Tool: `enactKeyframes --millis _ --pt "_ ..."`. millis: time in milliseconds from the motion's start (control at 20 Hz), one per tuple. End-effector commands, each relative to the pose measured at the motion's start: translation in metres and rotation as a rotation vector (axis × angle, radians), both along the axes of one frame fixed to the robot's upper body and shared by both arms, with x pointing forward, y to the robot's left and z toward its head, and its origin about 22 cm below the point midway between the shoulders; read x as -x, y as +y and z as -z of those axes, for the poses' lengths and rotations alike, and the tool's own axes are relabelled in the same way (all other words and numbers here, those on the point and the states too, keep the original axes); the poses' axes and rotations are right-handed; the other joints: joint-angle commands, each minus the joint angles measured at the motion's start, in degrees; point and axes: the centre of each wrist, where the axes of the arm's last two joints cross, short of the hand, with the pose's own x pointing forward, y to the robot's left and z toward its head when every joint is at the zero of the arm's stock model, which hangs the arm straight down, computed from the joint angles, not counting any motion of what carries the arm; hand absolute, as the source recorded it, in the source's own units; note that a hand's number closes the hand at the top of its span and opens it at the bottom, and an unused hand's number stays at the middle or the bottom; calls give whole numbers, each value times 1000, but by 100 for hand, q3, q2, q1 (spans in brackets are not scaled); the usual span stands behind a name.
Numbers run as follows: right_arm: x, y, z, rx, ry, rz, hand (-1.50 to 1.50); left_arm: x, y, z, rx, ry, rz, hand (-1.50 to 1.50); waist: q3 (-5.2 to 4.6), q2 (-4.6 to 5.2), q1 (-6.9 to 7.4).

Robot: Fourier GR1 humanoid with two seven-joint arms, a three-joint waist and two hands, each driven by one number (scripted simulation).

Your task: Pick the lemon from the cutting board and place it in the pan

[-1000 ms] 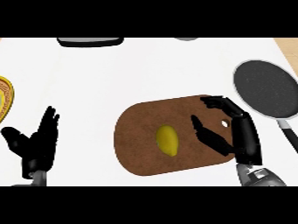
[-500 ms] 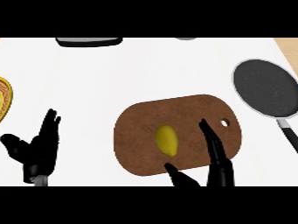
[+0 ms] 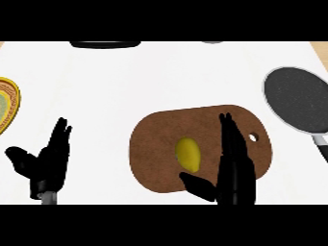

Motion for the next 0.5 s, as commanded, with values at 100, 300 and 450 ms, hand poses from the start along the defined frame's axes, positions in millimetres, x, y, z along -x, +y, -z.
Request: enactKeyframes --millis 100,300,450 --pt "-23 17 -16 234 364 8 -150 0 -13 6 54 52 32 0 -39 73 178" --pt "-44 20 -48 325 486 -2 -150 5 -17 12 47 68 41 0 -22 53 158" --pt "-62 24 -66 311 489 -26 -150 14 -8 18 60 58 25 0 -12 38 132"
